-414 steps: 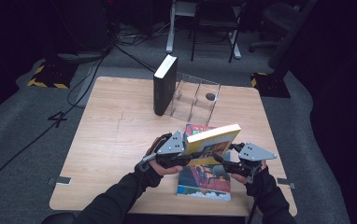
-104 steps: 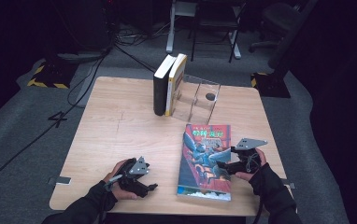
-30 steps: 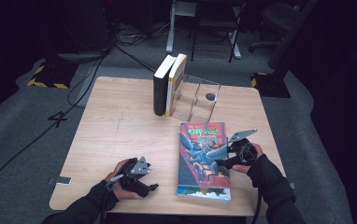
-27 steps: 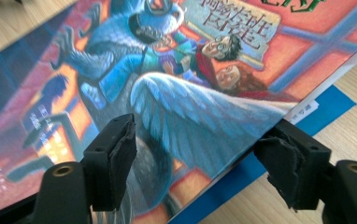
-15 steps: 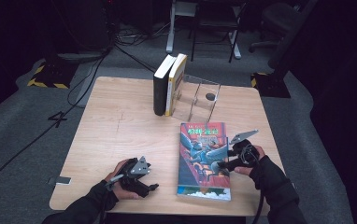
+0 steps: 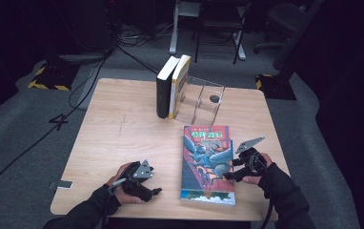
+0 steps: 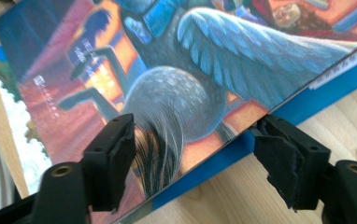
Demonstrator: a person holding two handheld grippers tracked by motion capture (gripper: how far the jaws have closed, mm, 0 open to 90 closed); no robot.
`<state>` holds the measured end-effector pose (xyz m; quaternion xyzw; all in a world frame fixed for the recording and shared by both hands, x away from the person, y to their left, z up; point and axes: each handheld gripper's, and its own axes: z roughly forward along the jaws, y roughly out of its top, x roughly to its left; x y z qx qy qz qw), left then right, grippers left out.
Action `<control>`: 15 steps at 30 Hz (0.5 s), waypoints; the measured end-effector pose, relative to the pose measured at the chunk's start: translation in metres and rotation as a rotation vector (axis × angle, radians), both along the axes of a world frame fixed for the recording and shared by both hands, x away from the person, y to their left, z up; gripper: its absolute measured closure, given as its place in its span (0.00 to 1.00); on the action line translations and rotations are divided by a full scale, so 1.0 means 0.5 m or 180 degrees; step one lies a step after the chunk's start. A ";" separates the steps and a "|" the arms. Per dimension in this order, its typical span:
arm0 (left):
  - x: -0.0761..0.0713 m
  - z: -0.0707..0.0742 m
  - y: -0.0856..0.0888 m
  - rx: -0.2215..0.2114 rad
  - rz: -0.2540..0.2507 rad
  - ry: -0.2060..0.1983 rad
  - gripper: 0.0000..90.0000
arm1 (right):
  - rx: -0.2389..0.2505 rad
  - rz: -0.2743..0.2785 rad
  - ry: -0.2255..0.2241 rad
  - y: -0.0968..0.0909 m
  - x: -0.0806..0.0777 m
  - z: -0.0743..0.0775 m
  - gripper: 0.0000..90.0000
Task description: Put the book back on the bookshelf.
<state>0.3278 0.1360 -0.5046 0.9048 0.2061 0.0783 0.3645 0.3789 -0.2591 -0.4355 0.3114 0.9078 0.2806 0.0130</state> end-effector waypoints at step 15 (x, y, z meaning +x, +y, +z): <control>0.005 0.000 -0.006 -0.0010 0.0009 0.0011 0.19 | 0.0600 -0.0070 -0.0091 0.023 0.063 -0.014 0.45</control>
